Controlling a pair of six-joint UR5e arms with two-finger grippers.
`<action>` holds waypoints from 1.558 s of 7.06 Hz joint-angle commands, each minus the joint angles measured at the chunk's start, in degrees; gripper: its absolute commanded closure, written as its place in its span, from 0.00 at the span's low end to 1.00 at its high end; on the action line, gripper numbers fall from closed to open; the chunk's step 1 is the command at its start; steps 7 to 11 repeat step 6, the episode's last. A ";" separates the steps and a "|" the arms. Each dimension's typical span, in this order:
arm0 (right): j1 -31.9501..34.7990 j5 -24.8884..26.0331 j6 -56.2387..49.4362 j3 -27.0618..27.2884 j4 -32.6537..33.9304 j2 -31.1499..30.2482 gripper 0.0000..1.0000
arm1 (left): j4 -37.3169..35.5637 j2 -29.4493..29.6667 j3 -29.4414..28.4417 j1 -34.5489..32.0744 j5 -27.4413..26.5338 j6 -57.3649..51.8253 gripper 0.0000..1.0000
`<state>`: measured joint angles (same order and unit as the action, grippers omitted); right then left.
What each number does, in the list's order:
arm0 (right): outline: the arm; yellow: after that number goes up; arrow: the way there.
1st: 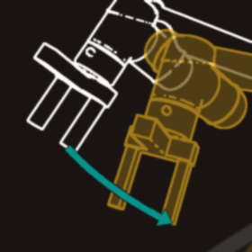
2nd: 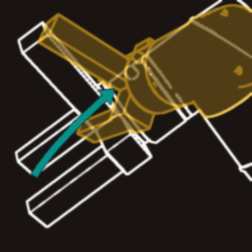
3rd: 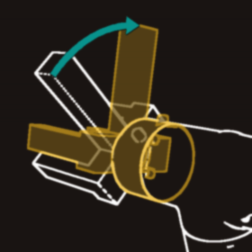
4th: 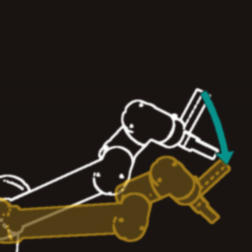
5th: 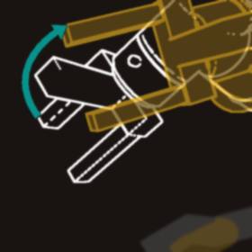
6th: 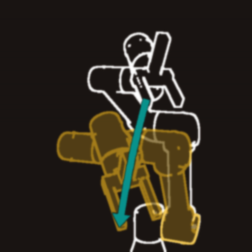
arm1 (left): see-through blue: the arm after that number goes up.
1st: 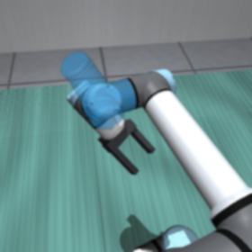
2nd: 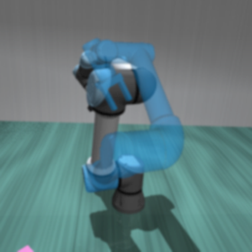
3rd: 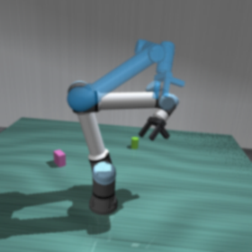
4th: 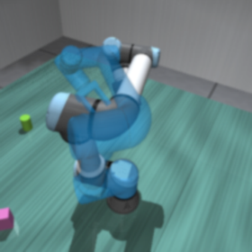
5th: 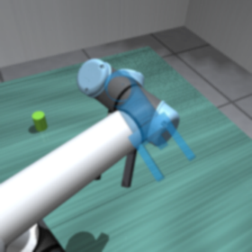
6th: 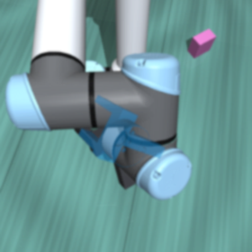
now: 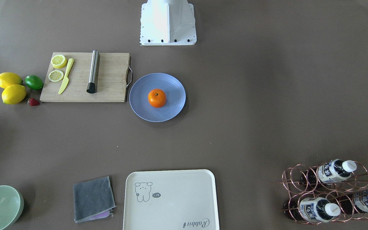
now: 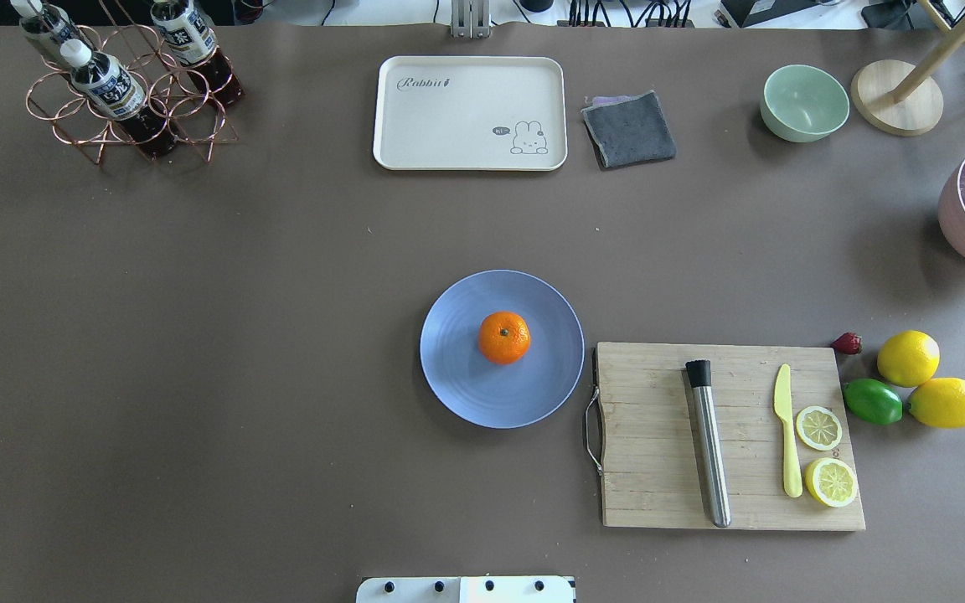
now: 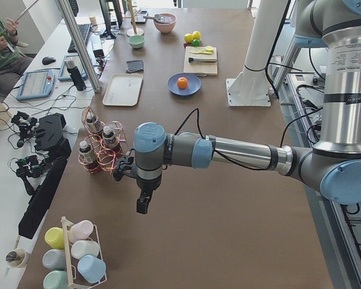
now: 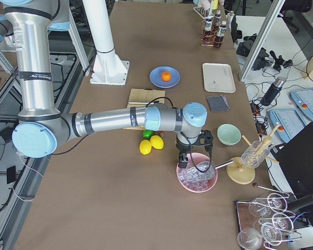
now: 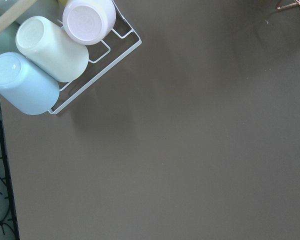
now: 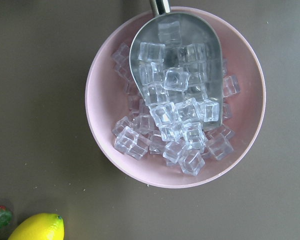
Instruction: Pick orange to plate
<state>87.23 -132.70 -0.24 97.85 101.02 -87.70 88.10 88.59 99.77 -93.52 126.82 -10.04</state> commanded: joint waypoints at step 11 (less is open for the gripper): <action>0.66 0.25 0.16 -0.11 -0.03 -0.10 0.00 | 1.02 0.09 -0.19 0.01 -0.08 0.02 0.02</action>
